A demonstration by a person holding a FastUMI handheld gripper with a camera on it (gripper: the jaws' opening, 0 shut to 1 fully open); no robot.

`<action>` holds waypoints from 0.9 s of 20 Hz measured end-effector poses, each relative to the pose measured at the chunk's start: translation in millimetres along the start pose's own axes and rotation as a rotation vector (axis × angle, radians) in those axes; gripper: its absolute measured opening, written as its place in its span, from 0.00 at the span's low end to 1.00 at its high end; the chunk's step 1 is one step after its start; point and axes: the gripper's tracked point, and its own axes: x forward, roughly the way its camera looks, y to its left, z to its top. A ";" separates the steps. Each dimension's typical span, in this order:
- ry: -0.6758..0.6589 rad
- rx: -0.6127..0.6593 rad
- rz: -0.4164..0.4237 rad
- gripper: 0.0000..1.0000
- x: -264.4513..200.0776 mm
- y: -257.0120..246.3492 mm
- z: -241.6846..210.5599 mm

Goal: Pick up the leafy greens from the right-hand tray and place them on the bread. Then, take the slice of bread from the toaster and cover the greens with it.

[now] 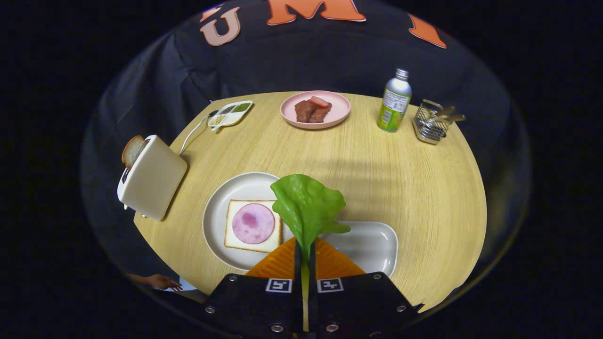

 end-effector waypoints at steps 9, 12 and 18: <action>0.066 -0.122 0.083 0.05 39.4 69.4 5.7; 0.094 -0.137 0.099 0.06 49.0 81.6 3.5; 0.117 -0.171 0.073 0.18 63.1 82.8 1.9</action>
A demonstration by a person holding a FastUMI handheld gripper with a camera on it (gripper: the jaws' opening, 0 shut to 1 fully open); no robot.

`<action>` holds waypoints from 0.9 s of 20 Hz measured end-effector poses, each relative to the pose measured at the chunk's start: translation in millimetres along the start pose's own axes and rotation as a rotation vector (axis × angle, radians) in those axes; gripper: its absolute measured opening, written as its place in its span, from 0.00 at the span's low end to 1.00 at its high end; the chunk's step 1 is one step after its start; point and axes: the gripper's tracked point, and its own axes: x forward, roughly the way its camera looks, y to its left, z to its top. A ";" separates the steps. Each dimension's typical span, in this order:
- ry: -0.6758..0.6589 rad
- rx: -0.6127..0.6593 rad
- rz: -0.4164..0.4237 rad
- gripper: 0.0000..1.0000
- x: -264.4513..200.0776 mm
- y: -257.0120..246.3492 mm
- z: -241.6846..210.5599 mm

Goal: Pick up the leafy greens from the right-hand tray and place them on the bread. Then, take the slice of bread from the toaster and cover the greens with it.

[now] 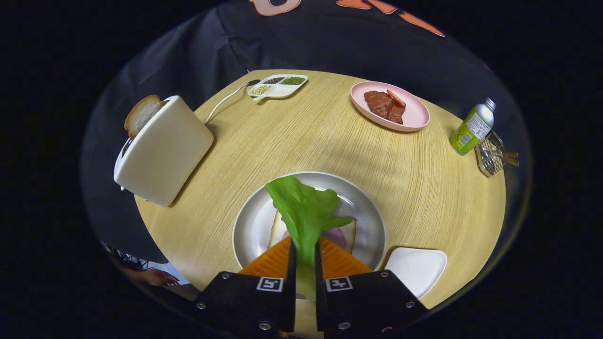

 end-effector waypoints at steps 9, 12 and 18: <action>-0.037 -0.061 -0.048 0.57 -5.0 -6.5 1.1; -0.035 -0.050 -0.039 0.69 -5.4 -3.3 0.6; -0.035 -0.071 -0.032 0.76 -0.5 12.7 -0.4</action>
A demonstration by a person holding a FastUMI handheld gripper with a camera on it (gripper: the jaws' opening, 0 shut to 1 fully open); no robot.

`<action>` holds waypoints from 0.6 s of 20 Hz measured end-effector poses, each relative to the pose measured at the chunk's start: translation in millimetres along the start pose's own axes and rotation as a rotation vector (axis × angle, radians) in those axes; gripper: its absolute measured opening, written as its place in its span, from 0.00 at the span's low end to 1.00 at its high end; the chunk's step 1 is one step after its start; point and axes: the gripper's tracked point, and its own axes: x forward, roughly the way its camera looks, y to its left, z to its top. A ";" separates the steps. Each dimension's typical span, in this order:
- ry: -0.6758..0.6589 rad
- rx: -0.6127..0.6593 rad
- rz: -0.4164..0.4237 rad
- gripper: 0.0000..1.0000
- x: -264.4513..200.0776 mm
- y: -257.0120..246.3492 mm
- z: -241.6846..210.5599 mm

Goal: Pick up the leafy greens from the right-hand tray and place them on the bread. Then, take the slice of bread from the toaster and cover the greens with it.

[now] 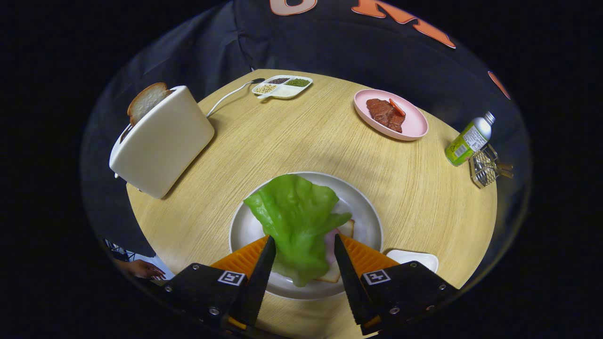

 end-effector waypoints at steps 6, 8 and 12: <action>-0.005 -0.022 -0.043 0.76 1.3 -7.6 0.1; -0.021 -0.013 -0.054 0.76 -7.3 -8.9 6.4; -0.076 -0.029 -0.048 0.77 -37.1 5.5 37.4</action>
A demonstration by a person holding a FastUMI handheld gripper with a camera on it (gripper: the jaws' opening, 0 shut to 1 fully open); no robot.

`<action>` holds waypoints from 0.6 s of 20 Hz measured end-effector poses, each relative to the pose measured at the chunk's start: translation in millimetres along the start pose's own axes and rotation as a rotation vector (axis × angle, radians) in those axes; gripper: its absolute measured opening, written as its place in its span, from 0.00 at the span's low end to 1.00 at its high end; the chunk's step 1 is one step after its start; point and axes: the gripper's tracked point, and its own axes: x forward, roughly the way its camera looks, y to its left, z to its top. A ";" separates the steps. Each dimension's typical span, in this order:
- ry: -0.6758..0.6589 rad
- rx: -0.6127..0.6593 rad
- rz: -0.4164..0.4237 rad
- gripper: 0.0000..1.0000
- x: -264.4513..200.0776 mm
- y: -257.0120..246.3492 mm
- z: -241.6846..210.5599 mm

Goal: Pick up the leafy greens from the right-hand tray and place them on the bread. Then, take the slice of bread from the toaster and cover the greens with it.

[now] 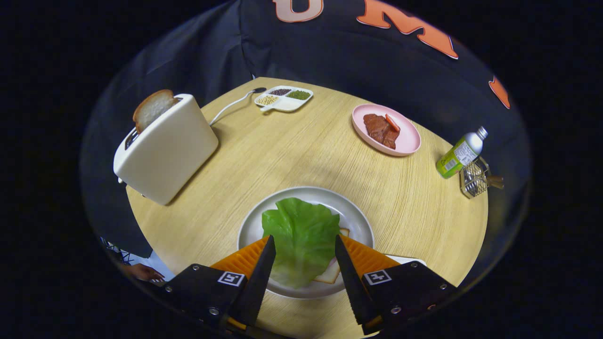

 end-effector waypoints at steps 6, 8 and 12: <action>-0.053 -0.005 0.064 0.91 -38.6 54.8 70.6; -0.064 0.002 0.093 0.93 -48.4 75.9 96.4; -0.072 0.000 0.121 0.94 -58.6 120.3 147.6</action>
